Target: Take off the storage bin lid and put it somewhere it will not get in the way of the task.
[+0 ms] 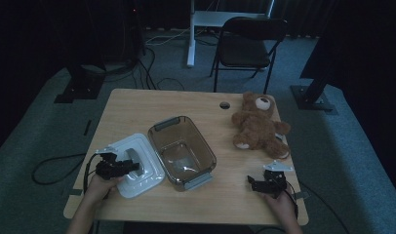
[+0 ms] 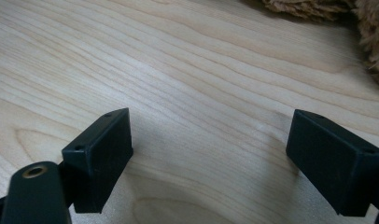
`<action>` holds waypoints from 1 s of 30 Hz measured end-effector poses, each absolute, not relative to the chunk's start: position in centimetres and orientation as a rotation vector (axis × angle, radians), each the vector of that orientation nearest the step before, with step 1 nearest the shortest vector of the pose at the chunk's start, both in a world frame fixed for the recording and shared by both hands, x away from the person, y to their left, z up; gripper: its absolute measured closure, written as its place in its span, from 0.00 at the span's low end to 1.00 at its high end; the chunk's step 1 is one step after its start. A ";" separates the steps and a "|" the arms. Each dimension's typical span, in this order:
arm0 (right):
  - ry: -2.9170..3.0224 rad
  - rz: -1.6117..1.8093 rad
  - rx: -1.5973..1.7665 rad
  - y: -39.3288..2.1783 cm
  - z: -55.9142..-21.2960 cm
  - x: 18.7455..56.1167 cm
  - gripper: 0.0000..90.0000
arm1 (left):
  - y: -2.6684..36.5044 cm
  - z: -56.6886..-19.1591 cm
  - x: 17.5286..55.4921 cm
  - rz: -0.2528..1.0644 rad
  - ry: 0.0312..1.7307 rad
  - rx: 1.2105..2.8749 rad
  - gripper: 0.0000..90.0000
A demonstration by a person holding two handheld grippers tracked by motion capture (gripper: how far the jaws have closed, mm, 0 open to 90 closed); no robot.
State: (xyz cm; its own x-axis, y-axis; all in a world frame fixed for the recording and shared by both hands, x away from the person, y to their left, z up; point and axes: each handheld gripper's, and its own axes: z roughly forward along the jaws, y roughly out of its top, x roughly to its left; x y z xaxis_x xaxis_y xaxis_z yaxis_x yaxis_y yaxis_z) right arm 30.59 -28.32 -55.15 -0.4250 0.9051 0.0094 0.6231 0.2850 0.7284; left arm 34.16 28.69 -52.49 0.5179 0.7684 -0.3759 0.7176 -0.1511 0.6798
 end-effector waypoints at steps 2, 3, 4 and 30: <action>2.153 0.938 1.373 -28.3 -55.2 30.6 0.15 | 29.1 -52.4 34.0 0.076 1.224 1.883 0.59; 2.153 0.938 1.372 -28.3 -55.2 30.6 0.15 | 29.2 -52.4 33.9 0.087 1.227 1.877 0.59; 2.153 0.938 1.372 -28.3 -55.2 30.6 0.15 | 29.4 -52.3 33.7 0.093 1.232 1.867 0.59; 2.153 0.939 1.372 -28.3 -55.2 30.6 0.15 | 33.4 -51.7 30.1 0.437 1.393 1.843 0.10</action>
State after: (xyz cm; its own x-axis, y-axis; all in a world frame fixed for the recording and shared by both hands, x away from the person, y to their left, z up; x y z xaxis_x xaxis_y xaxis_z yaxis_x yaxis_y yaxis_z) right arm 30.60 -28.33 -55.16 -0.4262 0.9046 0.0089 0.6222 0.2859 0.7288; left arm 30.13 33.38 -51.69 0.3433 0.9231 -0.1732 0.6591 -0.1054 0.7446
